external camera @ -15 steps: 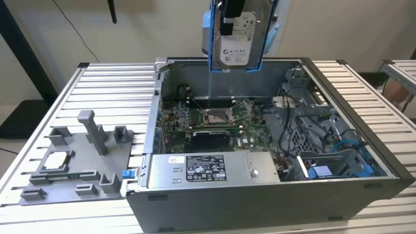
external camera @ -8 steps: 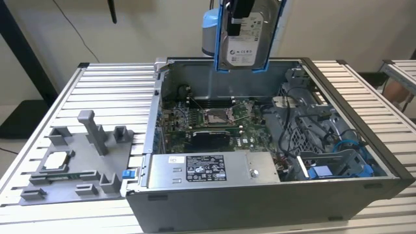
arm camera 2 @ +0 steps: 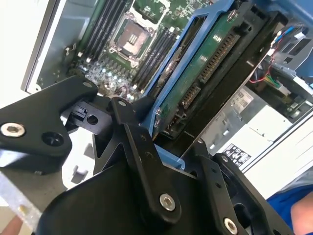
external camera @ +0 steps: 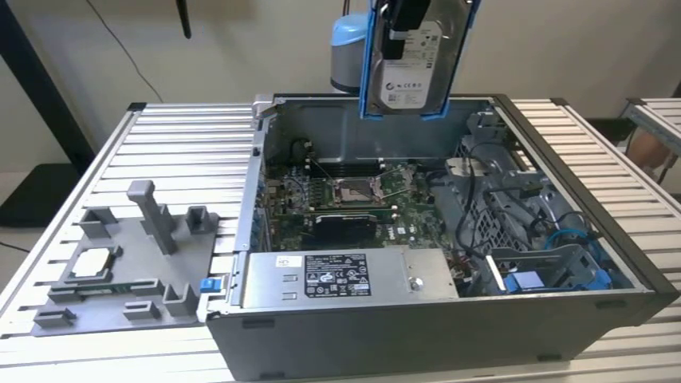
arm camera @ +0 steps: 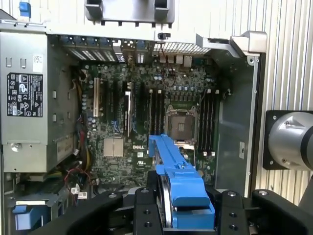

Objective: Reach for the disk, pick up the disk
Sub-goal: 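Pick up the disk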

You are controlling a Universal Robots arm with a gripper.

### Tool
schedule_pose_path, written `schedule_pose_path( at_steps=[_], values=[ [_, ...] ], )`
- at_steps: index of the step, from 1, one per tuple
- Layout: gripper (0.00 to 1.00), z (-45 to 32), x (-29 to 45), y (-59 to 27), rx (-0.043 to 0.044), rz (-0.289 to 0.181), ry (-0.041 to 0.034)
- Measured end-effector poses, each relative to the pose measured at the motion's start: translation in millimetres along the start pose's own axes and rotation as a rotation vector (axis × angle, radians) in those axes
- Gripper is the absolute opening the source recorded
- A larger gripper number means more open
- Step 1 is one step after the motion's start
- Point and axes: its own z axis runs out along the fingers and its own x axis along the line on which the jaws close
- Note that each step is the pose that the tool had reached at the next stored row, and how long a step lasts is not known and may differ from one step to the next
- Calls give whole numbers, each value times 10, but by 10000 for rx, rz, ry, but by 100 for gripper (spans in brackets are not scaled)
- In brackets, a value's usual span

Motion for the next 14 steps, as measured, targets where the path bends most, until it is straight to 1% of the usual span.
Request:
schedule_pose_path(
  at_steps=[9, 14],
  values=[
    [0, -3, 31, -108, -28, 3, 0],
    [0, -4, 38, -143, -43, 7, -1]
  ],
)
